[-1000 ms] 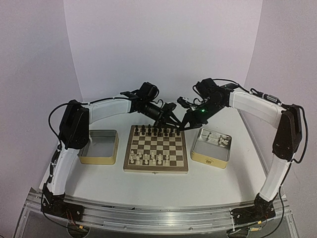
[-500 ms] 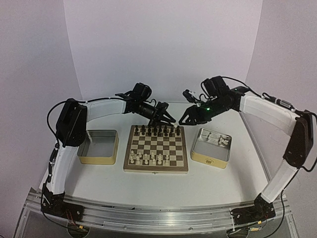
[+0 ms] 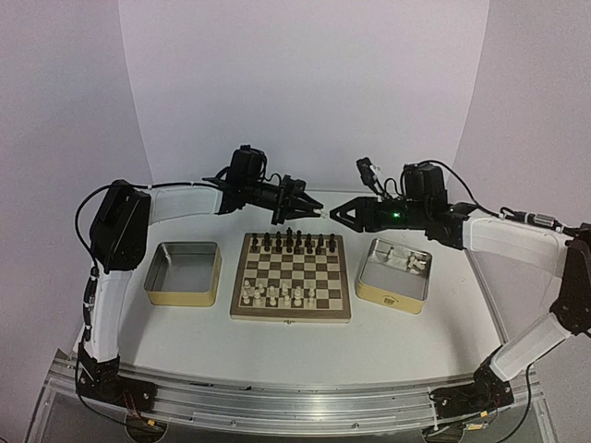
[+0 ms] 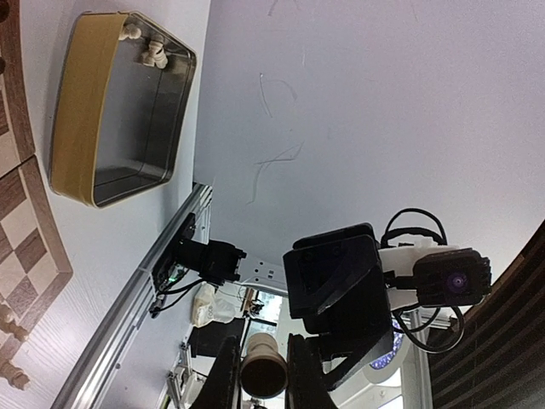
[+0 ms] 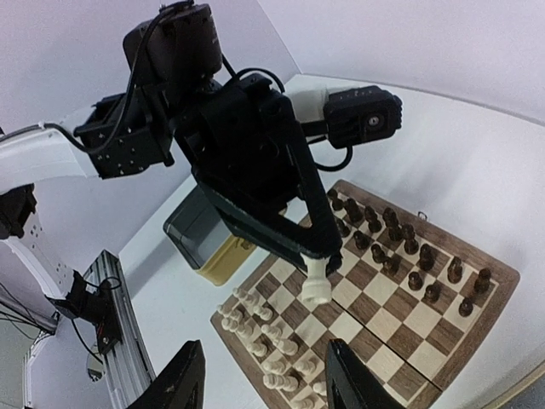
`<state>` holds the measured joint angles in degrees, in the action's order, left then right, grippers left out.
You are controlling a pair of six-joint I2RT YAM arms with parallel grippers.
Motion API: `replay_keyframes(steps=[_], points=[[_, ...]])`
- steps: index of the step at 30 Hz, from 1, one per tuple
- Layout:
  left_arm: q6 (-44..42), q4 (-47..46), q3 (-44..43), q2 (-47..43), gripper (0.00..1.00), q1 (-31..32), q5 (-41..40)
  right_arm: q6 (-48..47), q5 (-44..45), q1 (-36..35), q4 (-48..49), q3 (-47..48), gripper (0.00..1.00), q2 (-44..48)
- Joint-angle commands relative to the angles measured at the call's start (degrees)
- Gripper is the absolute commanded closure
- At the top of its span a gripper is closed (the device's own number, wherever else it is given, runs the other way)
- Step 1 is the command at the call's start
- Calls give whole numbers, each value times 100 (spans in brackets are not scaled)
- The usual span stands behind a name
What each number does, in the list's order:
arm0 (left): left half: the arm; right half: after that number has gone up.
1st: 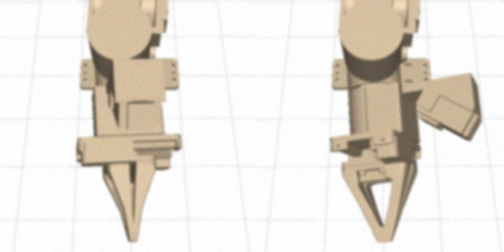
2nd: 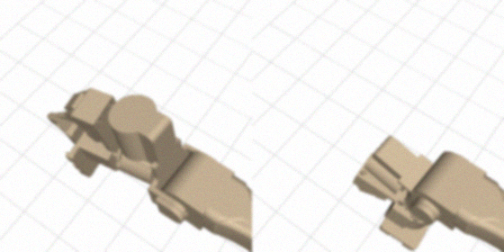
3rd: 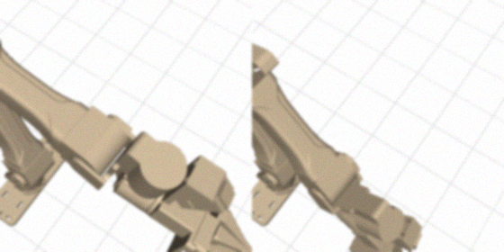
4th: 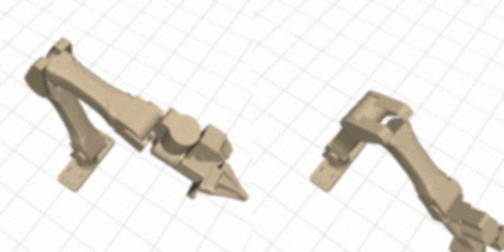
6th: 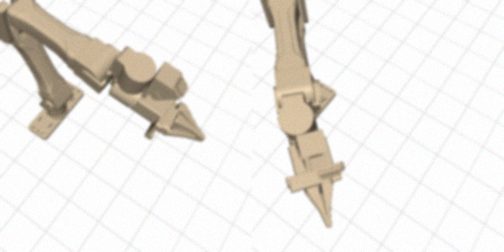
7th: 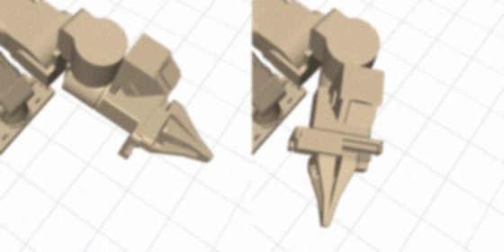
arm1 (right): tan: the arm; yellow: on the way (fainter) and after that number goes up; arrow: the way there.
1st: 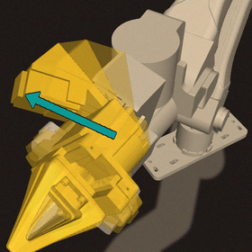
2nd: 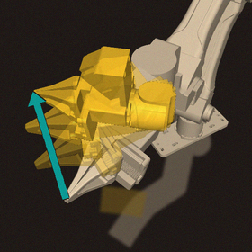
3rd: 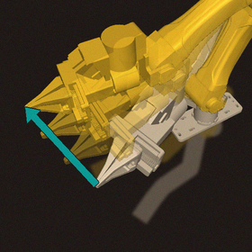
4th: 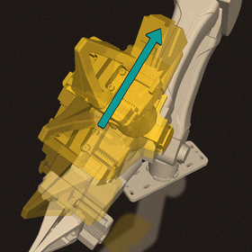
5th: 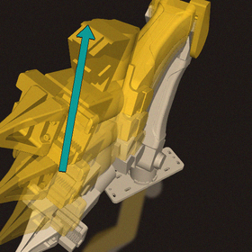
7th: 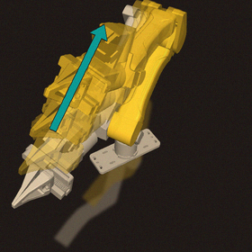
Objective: Set up the chess pieces on the board
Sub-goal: Place the chess piece on the chessboard.
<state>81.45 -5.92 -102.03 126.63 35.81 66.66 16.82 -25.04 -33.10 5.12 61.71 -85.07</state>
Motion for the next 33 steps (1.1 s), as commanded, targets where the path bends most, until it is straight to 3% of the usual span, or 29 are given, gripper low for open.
replay_keyframes(steps=[1, 13, 33], points=[[711, -997, 98, -431, 100, 14, 162, 330, 44, -30, 1150, -18, 52, -199], [1583, -2214, 445, -459, 100, 13, 58, 893, 97, -35, 1808, -269, 52, -391], [1901, -2668, 567, -397, 100, 13, -1, 1225, -40, -33, 2346, -93, 62, -798]])
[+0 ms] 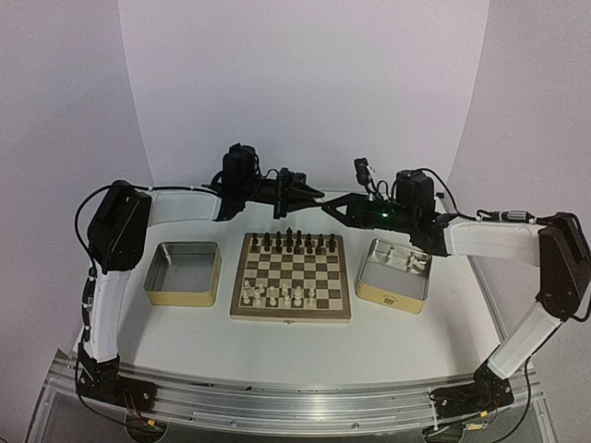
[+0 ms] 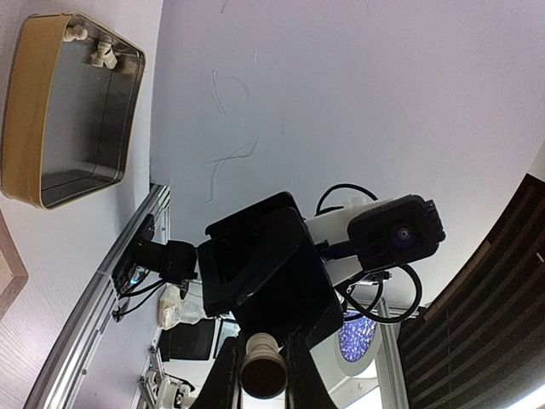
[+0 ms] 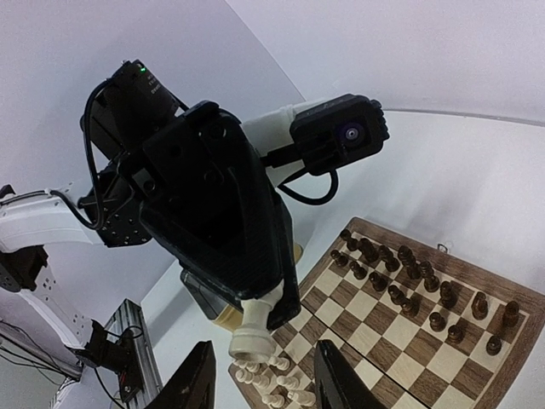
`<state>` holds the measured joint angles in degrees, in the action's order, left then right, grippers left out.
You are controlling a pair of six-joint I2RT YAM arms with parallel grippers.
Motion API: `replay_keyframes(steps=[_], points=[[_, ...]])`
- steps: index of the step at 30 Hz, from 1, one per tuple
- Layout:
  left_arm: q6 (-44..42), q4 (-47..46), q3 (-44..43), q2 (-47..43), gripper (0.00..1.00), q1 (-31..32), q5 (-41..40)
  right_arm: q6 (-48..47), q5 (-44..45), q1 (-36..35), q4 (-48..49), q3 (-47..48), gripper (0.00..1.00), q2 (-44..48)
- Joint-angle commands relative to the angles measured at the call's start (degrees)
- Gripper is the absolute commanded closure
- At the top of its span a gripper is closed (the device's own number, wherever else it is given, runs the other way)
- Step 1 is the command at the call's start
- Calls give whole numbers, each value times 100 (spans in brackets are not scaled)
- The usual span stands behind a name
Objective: Set up the chess pieces on the board
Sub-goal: Place the chess piece on the chessboard.
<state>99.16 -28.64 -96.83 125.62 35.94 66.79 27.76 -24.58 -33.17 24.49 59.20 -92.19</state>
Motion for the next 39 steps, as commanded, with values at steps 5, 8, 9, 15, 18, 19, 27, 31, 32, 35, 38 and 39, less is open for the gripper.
replay_keyframes(steps=[5, 8, 9, 15, 18, 19, 27, 31, 32, 35, 38, 39], points=[[192, -468, 51, -261, 100, 2, -16, 167, -80, -23, 512, 180, 66, -131], [237, -523, 42, -234, 100, 0, -11, 186, -116, -27, 528, 207, 74, -173], [244, -537, 38, -226, 100, 1, -7, 195, -118, -24, 547, 210, 76, -181], [279, -572, 35, -182, 100, 0, 4, 223, -164, -23, 623, 247, 79, -231], [285, -573, 23, -166, 100, -6, 7, 241, -162, -23, 661, 279, 79, -236], [288, -573, 26, -165, 100, -8, 7, 246, -164, -23, 665, 297, 78, -240], [300, -595, 40, -153, 100, -14, 3, 283, -176, -23, 692, 373, 74, -264], [315, -613, 49, -143, 100, -16, -4, 314, -155, -24, 702, 372, 82, -274], [321, -616, 41, -143, 100, -14, -4, 319, -147, -27, 708, 364, 85, -278], [328, -625, 25, -136, 100, -25, -5, 340, -131, -24, 711, 356, 91, -283], [338, -646, 54, -142, 100, -29, -20, 338, -98, -28, 704, 356, 94, -271], [340, -659, 59, -143, 100, -32, -25, 339, -80, -27, 700, 356, 95, -258]])
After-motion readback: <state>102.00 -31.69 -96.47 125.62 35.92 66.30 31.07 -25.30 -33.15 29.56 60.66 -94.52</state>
